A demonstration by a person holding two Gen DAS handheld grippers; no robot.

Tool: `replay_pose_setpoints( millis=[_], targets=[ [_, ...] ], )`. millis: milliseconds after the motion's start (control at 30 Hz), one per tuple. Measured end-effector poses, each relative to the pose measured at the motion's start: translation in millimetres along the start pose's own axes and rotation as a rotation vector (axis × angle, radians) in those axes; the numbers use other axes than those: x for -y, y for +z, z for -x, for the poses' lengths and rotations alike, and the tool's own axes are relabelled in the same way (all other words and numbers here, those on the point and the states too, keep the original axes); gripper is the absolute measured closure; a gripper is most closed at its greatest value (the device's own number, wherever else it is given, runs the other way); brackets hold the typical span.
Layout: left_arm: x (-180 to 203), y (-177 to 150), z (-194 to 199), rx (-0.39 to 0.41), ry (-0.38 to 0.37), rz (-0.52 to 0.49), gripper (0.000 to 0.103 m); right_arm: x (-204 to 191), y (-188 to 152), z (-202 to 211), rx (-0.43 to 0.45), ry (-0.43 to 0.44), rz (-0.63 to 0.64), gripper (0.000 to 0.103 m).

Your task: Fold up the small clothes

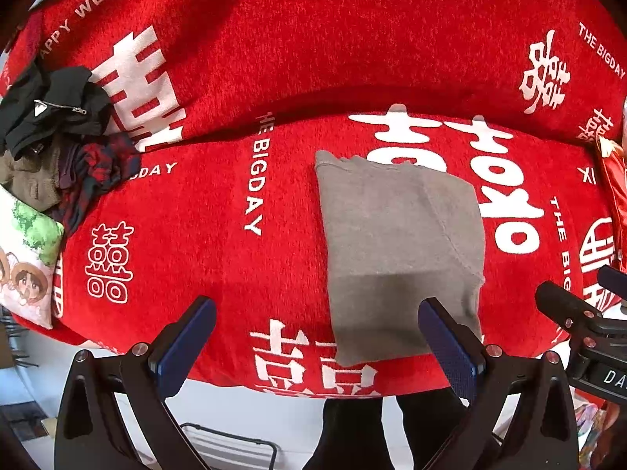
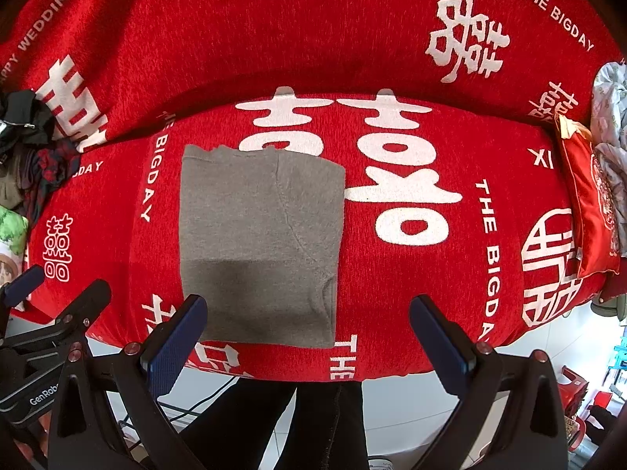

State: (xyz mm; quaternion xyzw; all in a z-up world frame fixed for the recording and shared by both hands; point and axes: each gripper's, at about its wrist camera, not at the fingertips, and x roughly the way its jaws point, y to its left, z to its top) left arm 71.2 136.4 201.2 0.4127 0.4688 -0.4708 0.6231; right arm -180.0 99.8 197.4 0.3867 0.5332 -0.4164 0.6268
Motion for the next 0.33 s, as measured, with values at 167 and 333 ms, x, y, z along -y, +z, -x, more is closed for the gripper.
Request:
replay_pose_setpoints(
  millis=[167,333],
  targets=[
    [-0.1,0.4,0.7,0.011,0.004,-0.005,0.000,0.1,0.5,0.0,0.000,0.000,0.002,0.001],
    [3.6,0.1,1.9,0.021,0.004,-0.012,0.000,1.0,1.5,-0.2,-0.001,0.000,0.003,0.001]
  ],
)
